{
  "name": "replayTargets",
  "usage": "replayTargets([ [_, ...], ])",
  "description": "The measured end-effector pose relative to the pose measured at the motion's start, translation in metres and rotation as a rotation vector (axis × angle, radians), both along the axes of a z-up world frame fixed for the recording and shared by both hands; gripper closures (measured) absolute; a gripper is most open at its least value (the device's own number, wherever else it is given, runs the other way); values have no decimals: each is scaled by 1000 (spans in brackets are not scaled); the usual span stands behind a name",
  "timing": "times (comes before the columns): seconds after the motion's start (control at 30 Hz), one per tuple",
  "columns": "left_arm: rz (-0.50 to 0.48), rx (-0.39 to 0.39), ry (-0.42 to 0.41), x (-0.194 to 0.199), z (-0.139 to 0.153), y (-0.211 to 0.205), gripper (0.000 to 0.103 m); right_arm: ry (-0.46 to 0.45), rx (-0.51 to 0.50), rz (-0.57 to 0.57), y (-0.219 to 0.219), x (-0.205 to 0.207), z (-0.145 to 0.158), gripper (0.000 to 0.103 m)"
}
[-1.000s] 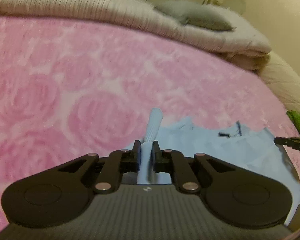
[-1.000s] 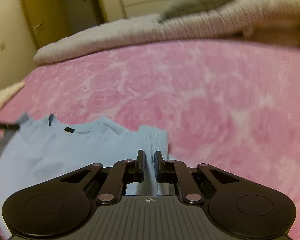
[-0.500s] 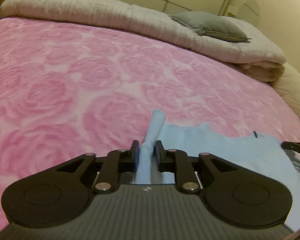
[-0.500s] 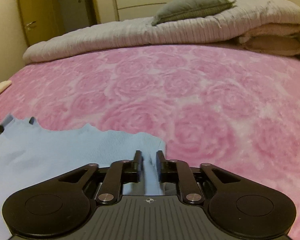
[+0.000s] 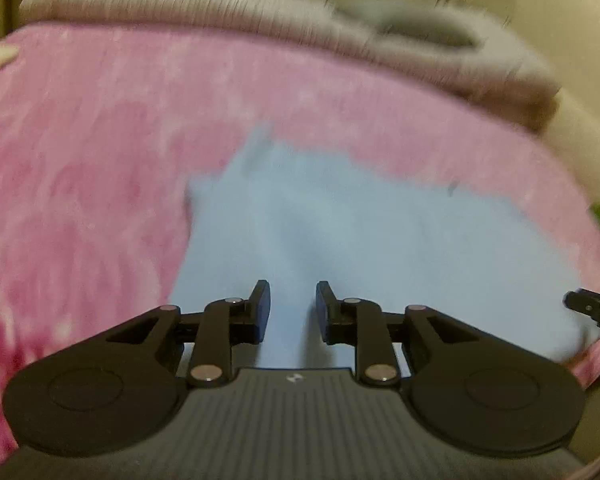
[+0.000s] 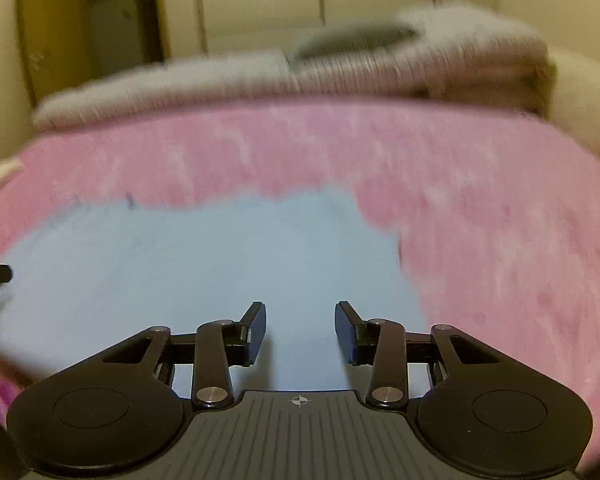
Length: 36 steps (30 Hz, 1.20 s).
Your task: Fold clothes
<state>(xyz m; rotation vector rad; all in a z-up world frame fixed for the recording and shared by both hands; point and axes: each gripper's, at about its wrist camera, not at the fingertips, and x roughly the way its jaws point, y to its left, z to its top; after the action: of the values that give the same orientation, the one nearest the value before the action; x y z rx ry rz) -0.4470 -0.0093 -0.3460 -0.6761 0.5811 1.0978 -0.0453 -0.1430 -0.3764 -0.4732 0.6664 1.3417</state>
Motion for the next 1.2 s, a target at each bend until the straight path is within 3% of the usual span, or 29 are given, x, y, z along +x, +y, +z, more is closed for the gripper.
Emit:
replayTargets([
  [0.13, 31, -26, 62, 7, 1, -18, 82, -15, 7, -63, -14, -9, 5, 63],
  [0.23, 52, -5, 70, 11, 9, -35, 71, -27, 13, -110, -24, -16, 9, 63],
  [0.37, 73, -26, 172, 24, -2, -50, 71, -51, -28, -145, -29, -25, -1, 60],
  [0.47, 60, 9, 200, 28, 9, -69, 70, -58, -7, -171, -36, -31, 1, 60],
  [0.63, 53, 18, 169, 26, 22, -93, 70, 11, 66, -171, -63, -50, 33, 58],
  [0.87, 40, 23, 190, 24, 26, -121, 70, 44, 70, -205, -96, -67, 33, 56],
  [1.2, 23, 52, 216, 25, 32, -145, 67, 33, 66, -275, -126, -59, 39, 54],
])
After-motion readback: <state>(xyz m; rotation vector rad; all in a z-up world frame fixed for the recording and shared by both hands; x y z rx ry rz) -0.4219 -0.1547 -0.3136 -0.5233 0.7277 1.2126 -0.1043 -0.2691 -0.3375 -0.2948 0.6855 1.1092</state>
